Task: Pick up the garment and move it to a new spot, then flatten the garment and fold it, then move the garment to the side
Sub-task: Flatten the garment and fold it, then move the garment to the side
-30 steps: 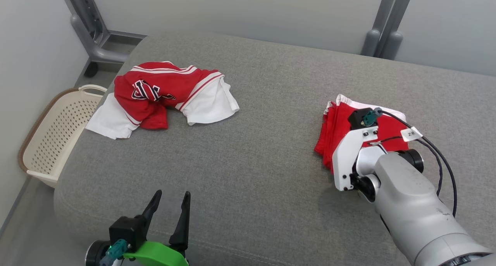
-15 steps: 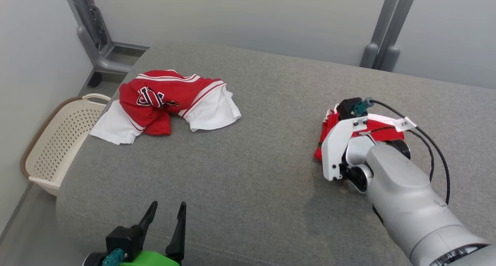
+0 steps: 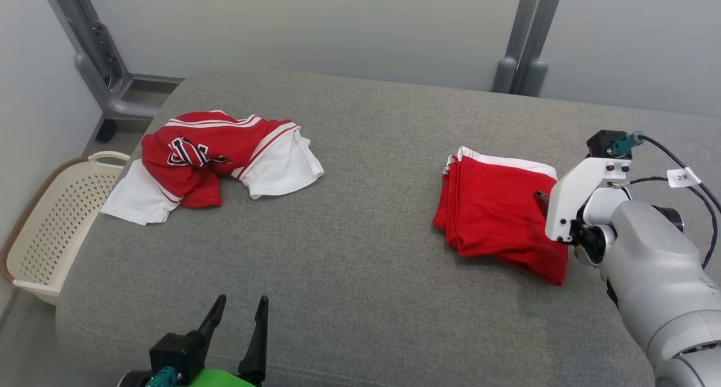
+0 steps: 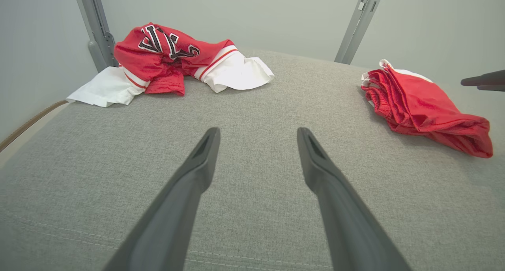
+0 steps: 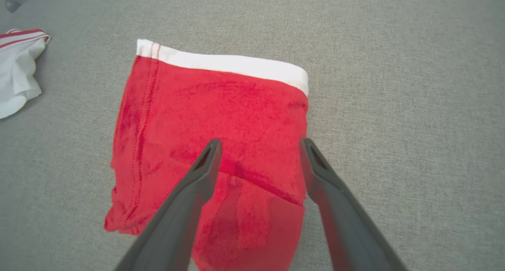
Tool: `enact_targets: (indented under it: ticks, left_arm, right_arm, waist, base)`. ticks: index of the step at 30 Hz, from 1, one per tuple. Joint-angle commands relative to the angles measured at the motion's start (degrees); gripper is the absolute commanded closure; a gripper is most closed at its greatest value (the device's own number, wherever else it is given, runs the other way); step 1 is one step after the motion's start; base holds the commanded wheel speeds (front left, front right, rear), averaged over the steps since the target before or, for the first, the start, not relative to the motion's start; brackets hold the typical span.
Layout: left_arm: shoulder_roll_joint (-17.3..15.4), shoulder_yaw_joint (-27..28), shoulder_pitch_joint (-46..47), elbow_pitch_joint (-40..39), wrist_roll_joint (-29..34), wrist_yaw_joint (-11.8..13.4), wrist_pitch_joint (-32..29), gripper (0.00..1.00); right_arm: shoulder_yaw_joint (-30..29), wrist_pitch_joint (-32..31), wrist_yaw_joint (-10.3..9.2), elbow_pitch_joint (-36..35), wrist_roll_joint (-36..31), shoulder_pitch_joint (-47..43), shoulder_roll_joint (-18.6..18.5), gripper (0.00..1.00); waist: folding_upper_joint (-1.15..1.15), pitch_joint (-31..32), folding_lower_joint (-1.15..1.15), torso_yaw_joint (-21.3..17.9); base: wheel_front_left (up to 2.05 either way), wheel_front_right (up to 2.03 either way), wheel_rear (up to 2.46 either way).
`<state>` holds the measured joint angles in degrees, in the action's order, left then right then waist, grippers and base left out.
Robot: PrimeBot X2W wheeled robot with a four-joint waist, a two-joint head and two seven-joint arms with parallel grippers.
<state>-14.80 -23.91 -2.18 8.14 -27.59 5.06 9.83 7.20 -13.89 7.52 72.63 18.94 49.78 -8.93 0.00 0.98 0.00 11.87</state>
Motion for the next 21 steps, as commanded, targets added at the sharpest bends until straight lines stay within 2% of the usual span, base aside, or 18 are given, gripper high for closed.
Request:
enact_targets:
  ticks: [1,9,19,20,21]
  left_arm:
    - [-0.19,0.05,0.21,-0.09,0.02,0.08,0.09,0.0]
    - [0.25,-0.35,3.04,-0.03,0.31,-0.38,0.48,0.0]
    - [0.43,-0.84,4.83,1.64,0.18,-0.99,1.17,0.0]
    - [0.42,-0.87,5.03,1.67,0.2,-0.93,1.26,0.0]
    - [0.41,-0.89,5.24,1.7,0.21,-0.93,1.3,0.0]
  right_arm:
    - [-0.5,0.45,-0.07,0.28,-0.64,-0.36,-0.2,0.0]
    - [-7.99,1.44,-0.07,1.37,-4.27,-1.76,-1.18,0.0]
    - [-16.96,0.35,-0.07,1.5,-9.19,-3.04,0.26,0.0]
    - [-17.77,0.29,-0.07,1.51,-9.74,-3.03,0.45,0.11]
    - [-18.59,-0.1,-0.07,1.55,-10.21,-3.04,0.72,0.46]
  waist:
    - [0.0,-1.05,0.0,-0.67]
    - [0.0,-5.01,0.0,-0.69]
    - [0.0,-7.61,0.0,0.52]
    - [0.0,-7.83,0.0,0.62]
    - [0.0,-8.08,0.0,0.73]
  base:
    - [0.0,0.0,0.0]
    - [0.0,0.0,0.0]
    - [0.0,0.0,0.0]
    - [0.0,0.0,0.0]
    - [0.0,0.0,0.0]
